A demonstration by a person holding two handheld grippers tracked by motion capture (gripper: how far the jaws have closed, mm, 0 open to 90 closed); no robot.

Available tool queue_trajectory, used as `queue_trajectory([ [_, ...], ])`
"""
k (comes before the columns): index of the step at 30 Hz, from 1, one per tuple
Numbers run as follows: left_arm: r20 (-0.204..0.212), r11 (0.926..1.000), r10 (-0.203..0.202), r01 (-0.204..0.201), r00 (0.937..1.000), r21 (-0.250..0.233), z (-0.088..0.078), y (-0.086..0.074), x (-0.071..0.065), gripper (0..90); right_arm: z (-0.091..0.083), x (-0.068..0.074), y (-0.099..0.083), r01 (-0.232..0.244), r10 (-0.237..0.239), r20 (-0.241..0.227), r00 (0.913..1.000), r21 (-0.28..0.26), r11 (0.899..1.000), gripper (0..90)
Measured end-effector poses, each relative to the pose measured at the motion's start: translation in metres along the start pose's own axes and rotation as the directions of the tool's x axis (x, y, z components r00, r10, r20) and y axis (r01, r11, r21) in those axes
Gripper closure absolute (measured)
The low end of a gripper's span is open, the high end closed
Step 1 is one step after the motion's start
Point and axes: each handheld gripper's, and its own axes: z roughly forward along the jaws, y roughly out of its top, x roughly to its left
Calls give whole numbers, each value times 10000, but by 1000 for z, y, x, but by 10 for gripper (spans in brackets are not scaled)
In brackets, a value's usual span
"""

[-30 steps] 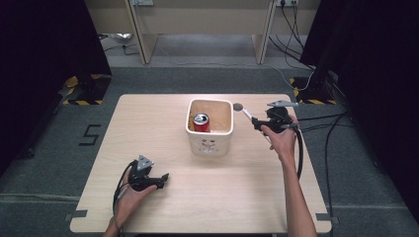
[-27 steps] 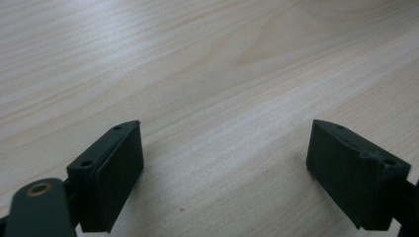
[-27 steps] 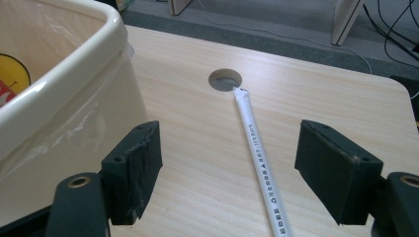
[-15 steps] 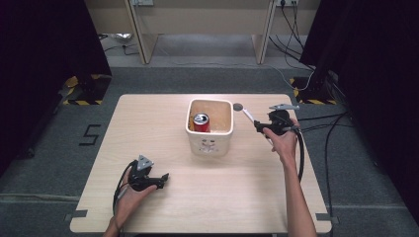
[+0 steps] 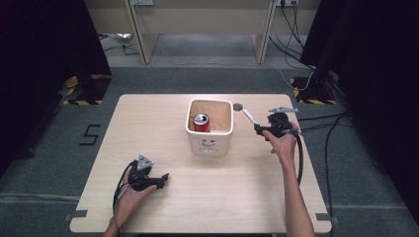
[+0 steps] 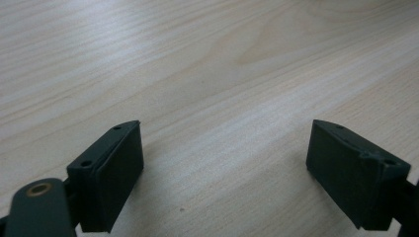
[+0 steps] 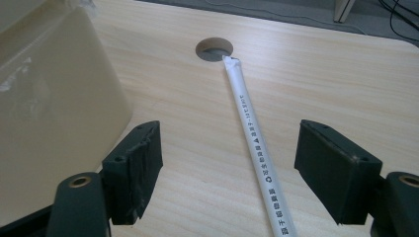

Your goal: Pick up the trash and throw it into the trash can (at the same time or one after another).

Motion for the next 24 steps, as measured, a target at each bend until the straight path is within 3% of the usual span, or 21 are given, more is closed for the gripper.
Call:
queue_trajectory([
  [24, 7, 10000, -24, 24, 10000, -4, 0, 0, 0, 135, 21, -12, -16, -179, 172, 162, 9997, 471, 9987, 344],
])
